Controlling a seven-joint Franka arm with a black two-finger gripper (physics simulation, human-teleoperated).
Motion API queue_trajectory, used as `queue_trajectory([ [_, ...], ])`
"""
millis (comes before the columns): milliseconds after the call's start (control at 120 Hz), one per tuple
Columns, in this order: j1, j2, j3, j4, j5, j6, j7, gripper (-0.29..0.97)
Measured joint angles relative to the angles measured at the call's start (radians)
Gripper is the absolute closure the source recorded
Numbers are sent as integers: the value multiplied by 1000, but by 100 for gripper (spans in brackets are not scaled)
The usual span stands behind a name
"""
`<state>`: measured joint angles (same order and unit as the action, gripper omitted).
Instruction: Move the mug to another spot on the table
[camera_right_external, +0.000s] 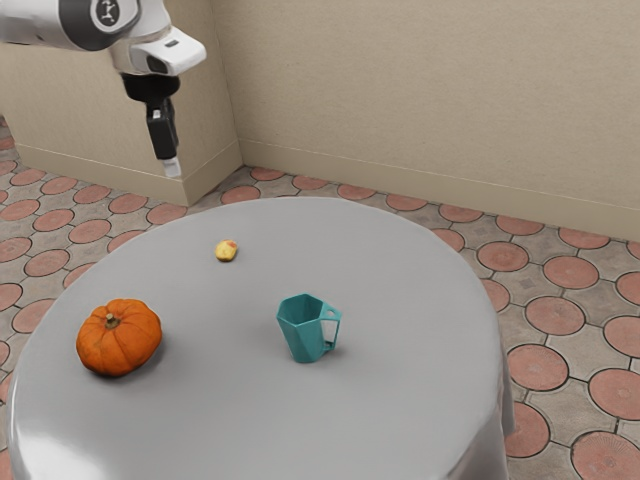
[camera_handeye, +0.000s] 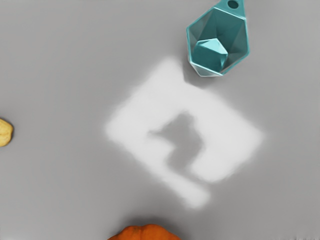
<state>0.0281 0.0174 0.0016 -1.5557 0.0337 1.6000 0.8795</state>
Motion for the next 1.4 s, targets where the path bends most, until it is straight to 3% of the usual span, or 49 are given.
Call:
queue_trajectory([
  [492,-21,35,-18,-20,1,0,56,0],
  [700,-165,159,-24,29,8,4,72,0],
  [892,-195,289,-23,88,14,30,82,0],
  [1083,-270,316,-22,31,79,120,69,0],
  [1400,-320,419,-23,9,103,204,27,0],
])
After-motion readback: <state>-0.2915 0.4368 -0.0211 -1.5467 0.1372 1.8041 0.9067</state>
